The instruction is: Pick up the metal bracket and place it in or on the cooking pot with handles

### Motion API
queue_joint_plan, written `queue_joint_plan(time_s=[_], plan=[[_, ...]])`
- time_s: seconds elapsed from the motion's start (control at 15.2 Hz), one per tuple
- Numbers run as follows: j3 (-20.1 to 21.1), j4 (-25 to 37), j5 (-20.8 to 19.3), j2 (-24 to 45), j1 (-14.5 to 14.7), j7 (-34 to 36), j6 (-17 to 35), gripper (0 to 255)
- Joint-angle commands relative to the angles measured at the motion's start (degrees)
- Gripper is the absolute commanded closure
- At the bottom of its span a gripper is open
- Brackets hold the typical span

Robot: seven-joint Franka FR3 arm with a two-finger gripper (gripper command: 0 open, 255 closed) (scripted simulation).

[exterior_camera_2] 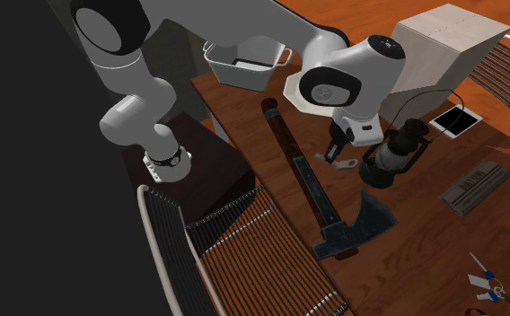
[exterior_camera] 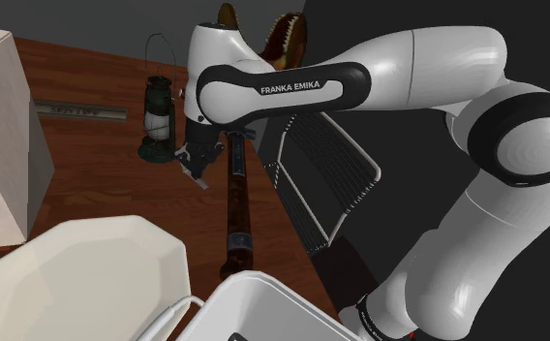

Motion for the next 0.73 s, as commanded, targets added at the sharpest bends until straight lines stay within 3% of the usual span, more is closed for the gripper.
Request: queue_joint_plan(time_s=[0.0, 0.26, 0.33, 0.66], plan=[[0.00, 0.00, 0.00, 0.01, 0.00, 0.00, 0.00, 255], [0.00, 0.02, 0.00, -0.06, 0.00, -0.01, 0.02, 255], [0.00, 0.02, 0.00, -0.06, 0.00, -0.01, 0.02, 0], [-0.31, 13.37, -2.90, 5.57, 0.20, -3.12, -5.91, 0]])
